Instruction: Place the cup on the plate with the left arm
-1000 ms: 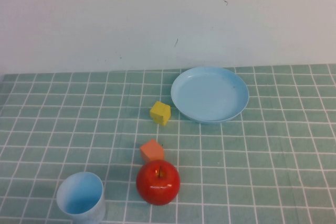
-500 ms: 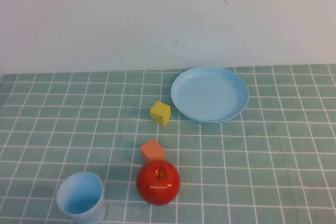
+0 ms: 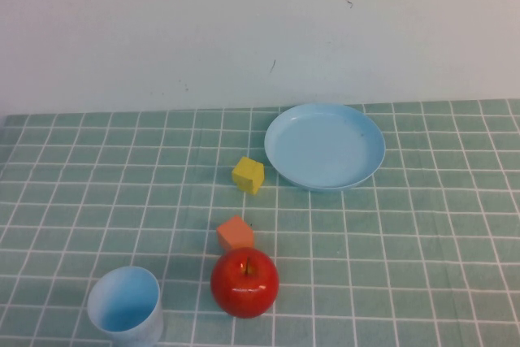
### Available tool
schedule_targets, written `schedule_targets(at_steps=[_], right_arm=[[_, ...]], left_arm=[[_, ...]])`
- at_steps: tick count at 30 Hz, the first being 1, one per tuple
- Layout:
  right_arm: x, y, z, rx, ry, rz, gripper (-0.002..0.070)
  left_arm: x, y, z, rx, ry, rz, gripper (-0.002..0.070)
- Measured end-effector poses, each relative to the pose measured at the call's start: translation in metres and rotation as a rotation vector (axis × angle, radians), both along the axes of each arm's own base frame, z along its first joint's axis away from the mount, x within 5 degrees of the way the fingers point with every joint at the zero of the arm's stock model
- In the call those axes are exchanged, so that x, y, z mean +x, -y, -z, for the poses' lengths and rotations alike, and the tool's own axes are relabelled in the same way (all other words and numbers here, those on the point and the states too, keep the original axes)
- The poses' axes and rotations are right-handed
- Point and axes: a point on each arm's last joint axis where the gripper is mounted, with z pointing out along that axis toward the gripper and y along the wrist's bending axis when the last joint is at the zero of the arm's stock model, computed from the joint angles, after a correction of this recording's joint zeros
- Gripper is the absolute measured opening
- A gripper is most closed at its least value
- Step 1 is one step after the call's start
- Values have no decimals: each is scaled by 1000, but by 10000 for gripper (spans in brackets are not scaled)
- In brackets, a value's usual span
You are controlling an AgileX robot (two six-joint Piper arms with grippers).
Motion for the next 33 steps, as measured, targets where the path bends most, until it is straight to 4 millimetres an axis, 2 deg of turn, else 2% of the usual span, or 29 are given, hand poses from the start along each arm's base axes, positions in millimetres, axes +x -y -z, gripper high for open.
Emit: schedule_targets(at_steps=[20,29,33], right_arm=[[0,0,0,-11,-1,1,-2],[0,3,-2,-103,14,4,-2],[3,3,-11,-149,118,-10,-2]], left_arm=[[1,0,-2,16,30,1,-3],[4,2,-30,20,351,22,-3],[2,3,-47,19,545,35,-3]])
